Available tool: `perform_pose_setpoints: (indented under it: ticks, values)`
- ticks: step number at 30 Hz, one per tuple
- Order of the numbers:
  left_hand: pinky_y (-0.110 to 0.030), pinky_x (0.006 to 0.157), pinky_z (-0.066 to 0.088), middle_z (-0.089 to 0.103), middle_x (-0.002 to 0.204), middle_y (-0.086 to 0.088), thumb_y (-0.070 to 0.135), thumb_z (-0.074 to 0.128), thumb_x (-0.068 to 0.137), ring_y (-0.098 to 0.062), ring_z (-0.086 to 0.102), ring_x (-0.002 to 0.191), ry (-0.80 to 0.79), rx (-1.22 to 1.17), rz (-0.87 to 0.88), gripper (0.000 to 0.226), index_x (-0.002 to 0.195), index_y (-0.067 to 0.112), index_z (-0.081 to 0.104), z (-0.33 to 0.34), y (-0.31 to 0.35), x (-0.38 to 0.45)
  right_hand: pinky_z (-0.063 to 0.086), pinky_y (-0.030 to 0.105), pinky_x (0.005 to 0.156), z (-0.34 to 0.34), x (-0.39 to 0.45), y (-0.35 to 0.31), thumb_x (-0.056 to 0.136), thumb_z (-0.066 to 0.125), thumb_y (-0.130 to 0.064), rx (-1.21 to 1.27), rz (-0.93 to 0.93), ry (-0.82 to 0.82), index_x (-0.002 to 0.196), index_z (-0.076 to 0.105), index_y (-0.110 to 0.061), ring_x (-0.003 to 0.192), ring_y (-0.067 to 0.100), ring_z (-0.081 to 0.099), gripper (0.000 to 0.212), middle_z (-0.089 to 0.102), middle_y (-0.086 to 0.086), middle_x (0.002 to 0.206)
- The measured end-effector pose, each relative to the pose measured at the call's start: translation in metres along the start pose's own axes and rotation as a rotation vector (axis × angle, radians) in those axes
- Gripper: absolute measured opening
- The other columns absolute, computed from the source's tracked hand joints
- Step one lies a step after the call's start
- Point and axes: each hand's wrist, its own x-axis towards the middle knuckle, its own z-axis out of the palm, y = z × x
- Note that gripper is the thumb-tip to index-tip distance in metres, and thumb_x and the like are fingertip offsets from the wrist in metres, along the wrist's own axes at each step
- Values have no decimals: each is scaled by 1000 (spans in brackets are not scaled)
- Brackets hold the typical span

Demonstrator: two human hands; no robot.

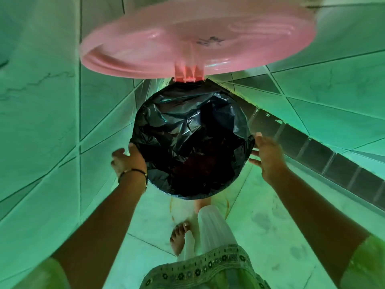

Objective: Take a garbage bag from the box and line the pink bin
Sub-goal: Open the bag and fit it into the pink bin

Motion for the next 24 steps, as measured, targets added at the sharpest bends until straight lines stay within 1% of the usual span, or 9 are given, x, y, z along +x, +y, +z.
perform_pose_setpoints:
  ticks: [2, 5, 9, 12, 14, 16, 19, 21, 24]
  values:
    - [-44, 97, 38, 33, 142, -22, 27, 45, 94, -40, 44, 122, 32, -85, 136, 45, 133, 6, 38, -10, -22, -41, 49, 40, 84, 0, -17, 11, 94, 47, -30, -183, -183, 149, 105, 60, -19, 91, 21, 59, 20, 63, 2, 98]
    - [-38, 105, 31, 27, 141, -22, 17, 51, 87, -37, 37, 125, 45, -181, 602, 52, 134, 1, 34, -22, -19, -81, 45, 32, 82, -4, -55, 1, 93, 49, -26, -318, -518, 263, 122, 51, -13, 97, 15, 54, 32, 57, 9, 119]
    - [-4, 108, 13, 26, 139, -28, 10, 59, 79, -32, 30, 129, 89, -161, 874, 65, 134, -8, 29, -42, 12, -107, 48, 43, 95, -5, -101, -44, 86, 53, -20, -345, -875, 332, 130, 42, -7, 113, 25, 51, 46, 46, 16, 129]
    - [-15, 113, 10, 24, 140, -33, 10, 62, 76, -33, 23, 133, 162, -131, 1060, 71, 134, -10, 26, -58, 45, -114, 22, 26, 113, -3, -125, -88, 82, 57, -14, -477, -1075, 459, 136, 37, -1, 129, 29, 39, 59, 42, 21, 139]
    - [-19, 115, 10, 26, 138, -36, 8, 61, 74, -31, 21, 131, 250, -145, 1201, 70, 132, -12, 28, -74, 67, -122, 10, 17, 110, -1, -143, -118, 79, 58, -15, -568, -1197, 579, 138, 37, -1, 131, 33, 36, 63, 42, 20, 142]
    - [-32, 118, 15, 35, 138, -30, 6, 58, 75, -31, 24, 132, 250, -100, 1318, 61, 131, -7, 36, -91, 89, -130, 12, 19, 111, 5, -155, -140, 78, 60, -15, -639, -1296, 625, 137, 39, -3, 129, 41, 39, 64, 46, 20, 140]
    - [-53, 114, 18, 55, 130, -13, 11, 52, 83, -32, 42, 130, 134, 142, 1376, 42, 124, 8, 51, -103, 109, -131, 30, 44, 111, 19, -156, -150, 78, 57, -9, -842, -1352, 498, 140, 37, -11, 134, 37, 36, 65, 44, 11, 145]
    - [-56, 110, 29, 59, 121, -14, 12, 53, 84, -34, 53, 117, 60, 182, 1407, 34, 118, 9, 56, -110, 113, -128, 34, 49, 107, 23, -158, -147, 79, 53, -4, -916, -1379, 436, 139, 39, -12, 134, 34, 37, 62, 45, 9, 145]
    - [-47, 99, 45, 61, 119, -13, 6, 44, 81, -34, 58, 107, -3, 215, 1453, 37, 115, 11, 57, -116, 100, -124, 33, 47, 109, 20, -161, -127, 78, 46, -2, -950, -1410, 373, 133, 48, -8, 129, 33, 44, 55, 53, 12, 137]
